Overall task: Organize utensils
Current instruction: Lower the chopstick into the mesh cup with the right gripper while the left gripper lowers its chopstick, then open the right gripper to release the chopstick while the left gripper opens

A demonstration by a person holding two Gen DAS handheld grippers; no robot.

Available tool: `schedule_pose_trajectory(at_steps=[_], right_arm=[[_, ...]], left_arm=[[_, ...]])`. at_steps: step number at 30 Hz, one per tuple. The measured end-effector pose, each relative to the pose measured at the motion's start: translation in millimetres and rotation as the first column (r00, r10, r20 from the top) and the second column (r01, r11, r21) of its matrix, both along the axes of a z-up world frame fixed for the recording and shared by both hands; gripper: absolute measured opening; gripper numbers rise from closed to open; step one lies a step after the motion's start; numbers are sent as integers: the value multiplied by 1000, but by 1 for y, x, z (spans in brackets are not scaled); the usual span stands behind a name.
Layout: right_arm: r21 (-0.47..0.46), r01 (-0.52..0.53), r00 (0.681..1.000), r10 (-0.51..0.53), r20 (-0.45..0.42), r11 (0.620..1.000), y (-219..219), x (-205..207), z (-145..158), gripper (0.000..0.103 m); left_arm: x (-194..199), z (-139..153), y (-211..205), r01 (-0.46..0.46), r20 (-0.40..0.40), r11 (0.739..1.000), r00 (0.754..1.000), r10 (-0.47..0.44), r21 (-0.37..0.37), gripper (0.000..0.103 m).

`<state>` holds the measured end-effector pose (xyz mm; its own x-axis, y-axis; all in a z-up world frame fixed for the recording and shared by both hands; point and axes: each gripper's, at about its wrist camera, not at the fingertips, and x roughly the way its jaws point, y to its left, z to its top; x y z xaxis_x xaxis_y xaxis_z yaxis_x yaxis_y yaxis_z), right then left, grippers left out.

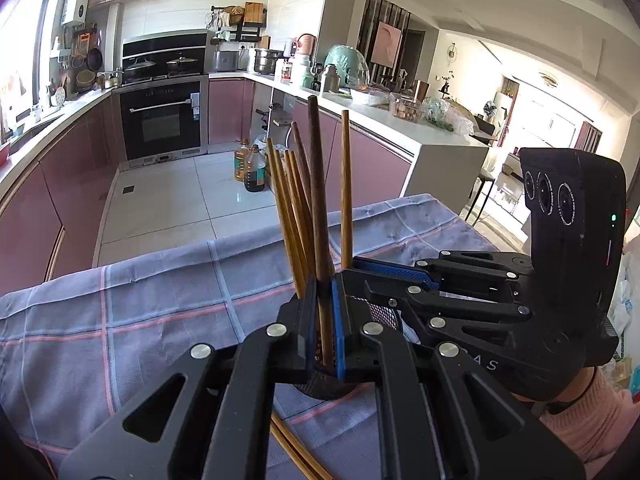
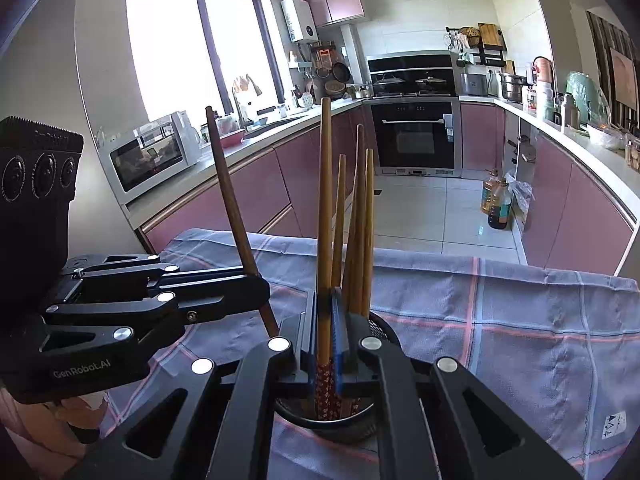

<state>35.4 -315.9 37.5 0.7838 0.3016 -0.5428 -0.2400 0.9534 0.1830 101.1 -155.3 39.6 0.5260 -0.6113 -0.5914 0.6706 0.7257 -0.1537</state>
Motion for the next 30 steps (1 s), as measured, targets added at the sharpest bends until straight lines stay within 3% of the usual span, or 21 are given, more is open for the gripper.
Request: schedule_pose_trajectory(at_steps=[12,20,23,30], right_arm=[[26,18,1000,-17,-15,1000,-6,1,-5,7],[49,2,1000,-2,1,999,-7,-12,-3,7],[63,-24,1000,23,17,998,-3,-23,-1,9],[64,-120,992,118,32,991,13,-56,-7,28]], left_arm=[[13,-15,0,-5,-32,1000,999,5,-2,8],[-1,-19,17,-15,-1,1000,1000,15,-25,8],[-11,-19,29,-25,23,999,999,26,-41,13],[-37,-33,65,-77,62,997,995,78,-31,36]])
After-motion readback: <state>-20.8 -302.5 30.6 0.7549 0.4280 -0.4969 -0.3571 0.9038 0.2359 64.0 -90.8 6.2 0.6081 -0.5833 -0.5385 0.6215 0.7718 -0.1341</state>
